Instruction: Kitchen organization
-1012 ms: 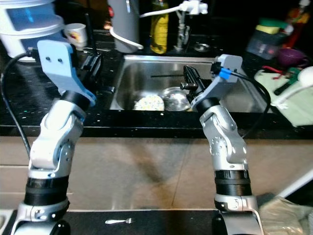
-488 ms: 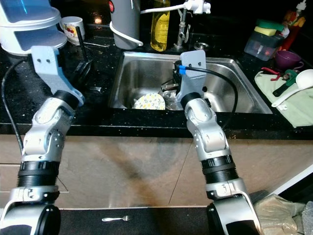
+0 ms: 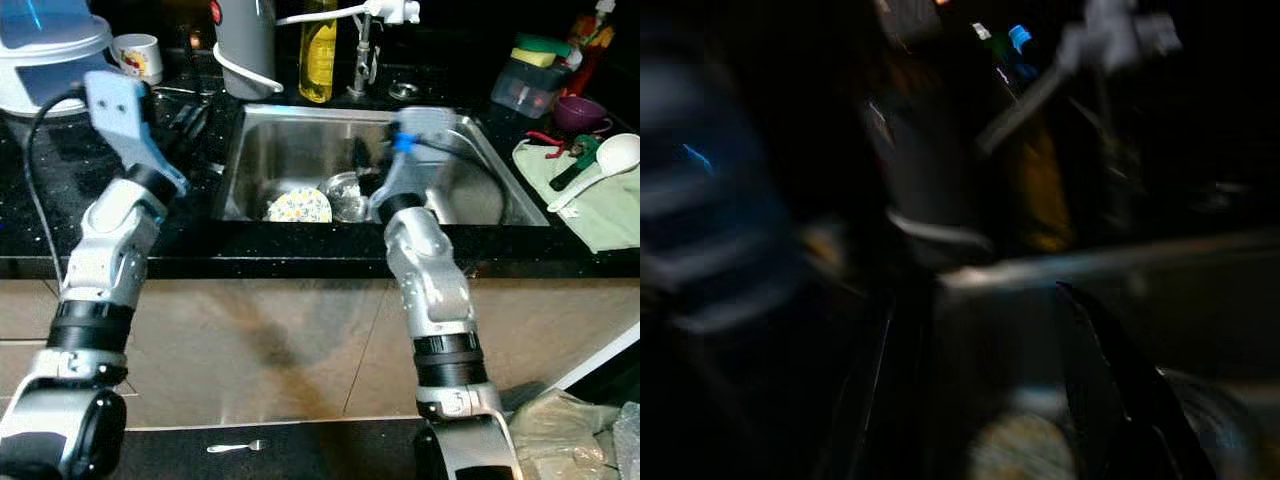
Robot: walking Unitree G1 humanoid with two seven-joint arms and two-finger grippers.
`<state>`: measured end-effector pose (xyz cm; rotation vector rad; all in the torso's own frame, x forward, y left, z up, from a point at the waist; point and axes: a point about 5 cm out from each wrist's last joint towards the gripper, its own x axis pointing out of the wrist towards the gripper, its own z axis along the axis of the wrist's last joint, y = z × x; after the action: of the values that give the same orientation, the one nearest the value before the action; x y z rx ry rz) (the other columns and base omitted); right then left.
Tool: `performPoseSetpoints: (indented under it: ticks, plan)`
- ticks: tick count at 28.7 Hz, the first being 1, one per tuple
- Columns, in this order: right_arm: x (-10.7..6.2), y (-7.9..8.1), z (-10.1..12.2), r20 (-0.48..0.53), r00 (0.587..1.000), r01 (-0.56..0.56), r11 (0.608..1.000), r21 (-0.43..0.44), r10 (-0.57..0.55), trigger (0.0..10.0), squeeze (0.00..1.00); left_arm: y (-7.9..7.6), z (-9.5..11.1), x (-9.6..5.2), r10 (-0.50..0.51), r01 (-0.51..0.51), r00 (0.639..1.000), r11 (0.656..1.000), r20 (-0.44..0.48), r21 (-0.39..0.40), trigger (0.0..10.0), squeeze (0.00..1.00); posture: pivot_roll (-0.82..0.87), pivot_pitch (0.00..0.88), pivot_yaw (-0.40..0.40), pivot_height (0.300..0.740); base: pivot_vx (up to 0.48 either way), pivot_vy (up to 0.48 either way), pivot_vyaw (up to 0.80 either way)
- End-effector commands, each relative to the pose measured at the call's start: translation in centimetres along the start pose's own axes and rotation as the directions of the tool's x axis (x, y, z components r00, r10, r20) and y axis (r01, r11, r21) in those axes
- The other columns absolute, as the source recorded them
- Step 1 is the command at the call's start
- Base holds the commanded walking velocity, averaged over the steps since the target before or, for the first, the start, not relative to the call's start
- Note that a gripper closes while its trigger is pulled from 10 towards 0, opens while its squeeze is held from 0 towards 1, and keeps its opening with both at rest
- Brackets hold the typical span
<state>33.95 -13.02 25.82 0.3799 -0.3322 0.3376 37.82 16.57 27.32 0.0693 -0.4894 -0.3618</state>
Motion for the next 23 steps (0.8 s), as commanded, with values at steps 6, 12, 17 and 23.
performPoseSetpoints:
  ticks: [6, 12, 17, 23]
  plan:
    - [-2.1, 0.5, 2.0, 0.083, 0.992, -0.103, 0.993, 0.058, 0.098, 10.0, 0.0, 0.5, -1.2, 1.2, -0.05, 0.05, 0.997, 0.999, -0.055, 0.01, 10.0, 0.14, -0.11, 0.0, 0.005, 0.74, 0.0, 0.0, 0.0]
    - [-3.5, 1.3, 2.7, 0.096, 0.977, -0.2, 0.976, 0.086, 0.192, 10.0, 0.0, -0.1, -2.1, 1.6, -0.101, 0.098, 0.992, 0.994, -0.069, -0.042, 10.0, 1.0, -0.14, 0.0, 0.018, 0.74, 0.0, 0.0, 0.0]
    - [-3.7, 1.9, 2.6, 0.088, 0.969, -0.239, 0.966, 0.097, 0.231, 10.0, 0.0, -0.7, -2.5, 1.5, -0.112, 0.11, 0.992, 0.993, -0.065, -0.033, 10.0, 1.0, -0.12, 0.0, 0.008, 0.74, 0.0, 0.0, 0.0]
    - [-3.9, 1.9, 1.6, 0.04, 0.966, -0.257, 0.961, 0.103, 0.254, 10.0, 0.0, -0.4, -2.2, 0.9, -0.049, 0.049, 0.999, 0.999, -0.006, -0.023, 10.0, 0.0, -0.08, 0.0, -0.014, 0.74, 0.0, 0.0, 0.0]
